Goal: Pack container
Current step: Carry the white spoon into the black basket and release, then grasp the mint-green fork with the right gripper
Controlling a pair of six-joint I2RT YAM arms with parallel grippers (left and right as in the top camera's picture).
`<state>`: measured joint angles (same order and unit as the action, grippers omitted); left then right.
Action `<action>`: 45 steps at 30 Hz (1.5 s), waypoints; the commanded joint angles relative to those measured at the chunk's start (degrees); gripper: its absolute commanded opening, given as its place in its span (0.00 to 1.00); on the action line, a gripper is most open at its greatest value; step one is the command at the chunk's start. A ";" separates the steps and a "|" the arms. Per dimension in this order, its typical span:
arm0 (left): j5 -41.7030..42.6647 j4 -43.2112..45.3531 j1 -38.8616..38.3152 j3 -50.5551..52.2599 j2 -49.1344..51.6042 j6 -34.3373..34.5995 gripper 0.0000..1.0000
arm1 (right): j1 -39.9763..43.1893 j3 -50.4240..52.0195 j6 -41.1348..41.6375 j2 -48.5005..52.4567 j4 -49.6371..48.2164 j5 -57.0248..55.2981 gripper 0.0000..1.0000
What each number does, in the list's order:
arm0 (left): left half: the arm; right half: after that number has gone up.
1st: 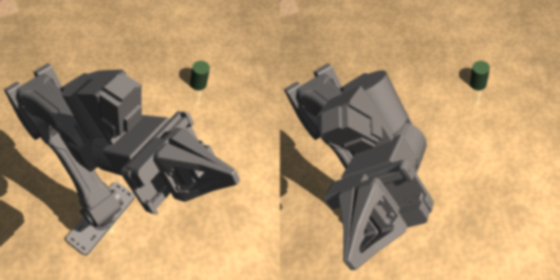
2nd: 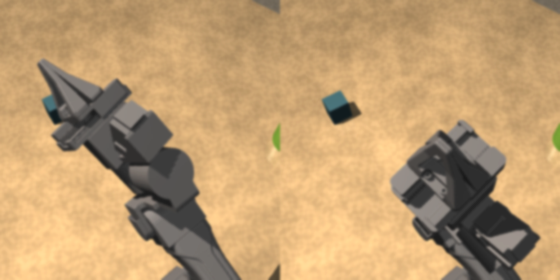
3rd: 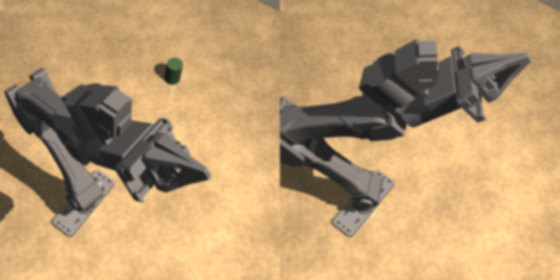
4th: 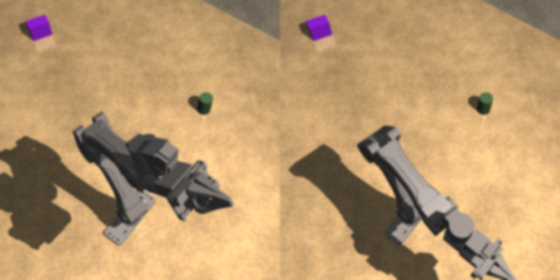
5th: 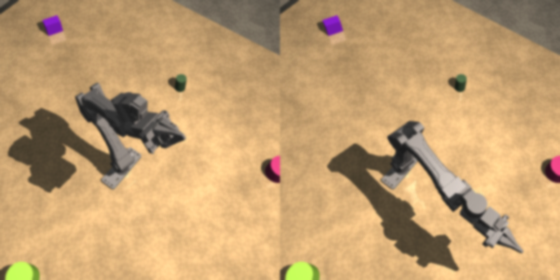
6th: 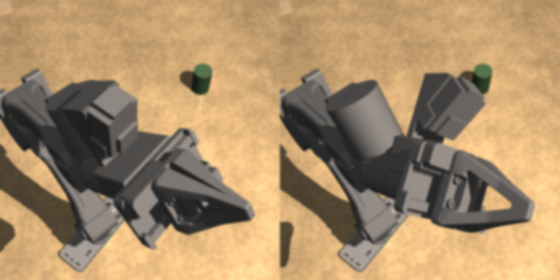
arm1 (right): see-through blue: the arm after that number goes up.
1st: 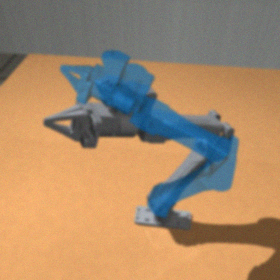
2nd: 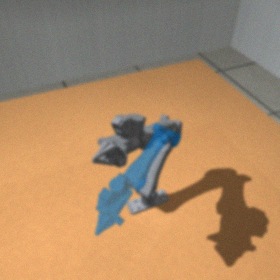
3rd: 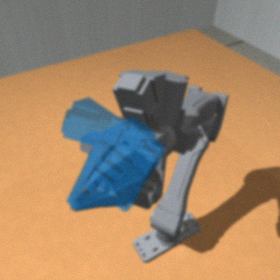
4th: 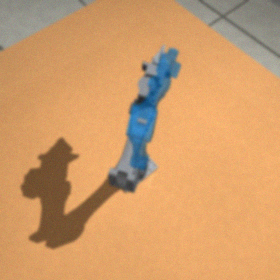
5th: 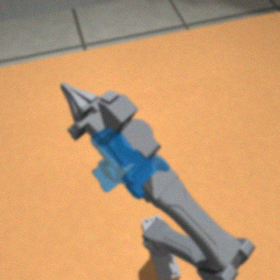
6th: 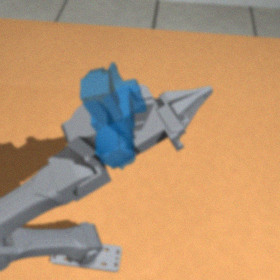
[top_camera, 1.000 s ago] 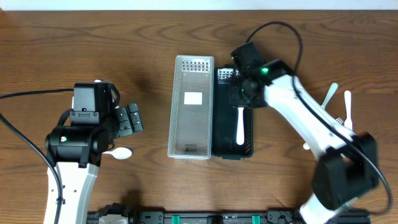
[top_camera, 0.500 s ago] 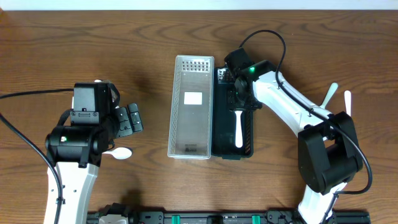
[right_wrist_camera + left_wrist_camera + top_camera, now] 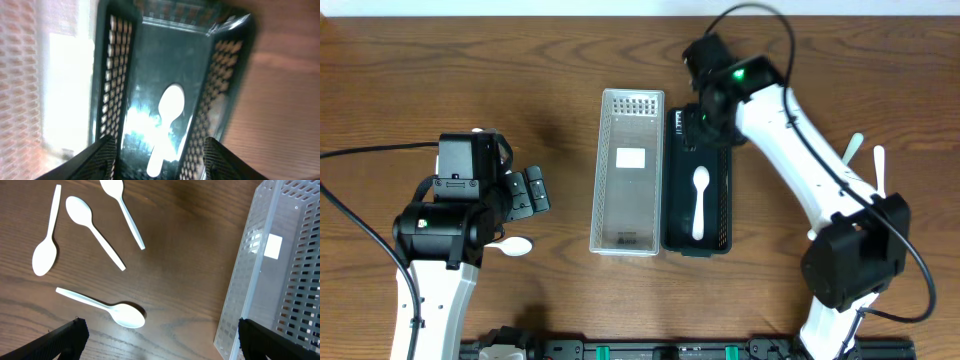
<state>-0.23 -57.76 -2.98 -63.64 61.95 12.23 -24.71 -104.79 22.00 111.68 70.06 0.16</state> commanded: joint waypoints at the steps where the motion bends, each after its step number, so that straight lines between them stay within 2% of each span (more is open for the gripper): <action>1: -0.46 -0.09 0.39 -0.98 0.15 0.35 0.98 | 4.81 -5.07 -0.33 -3.50 1.66 -2.38 0.65; 7: -0.46 -0.09 0.39 -0.96 0.15 0.35 0.98 | 17.55 -5.70 3.28 -6.32 3.28 -3.45 0.72; 17: -0.46 -0.28 0.39 -0.96 0.15 0.35 0.98 | 35.19 -1.46 4.07 -1.68 2.43 -6.16 0.76; 29: -0.46 -0.28 0.39 -0.96 0.15 0.35 0.98 | 39.54 12.37 0.59 7.56 -5.49 -4.22 0.75; 45: -0.46 -0.31 0.39 -0.96 0.15 0.35 0.98 | 39.76 13.46 -1.51 14.01 -9.35 -4.20 0.75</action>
<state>-0.23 -57.98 -2.98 -63.64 61.95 12.23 14.50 -91.61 21.61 124.09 60.97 -4.19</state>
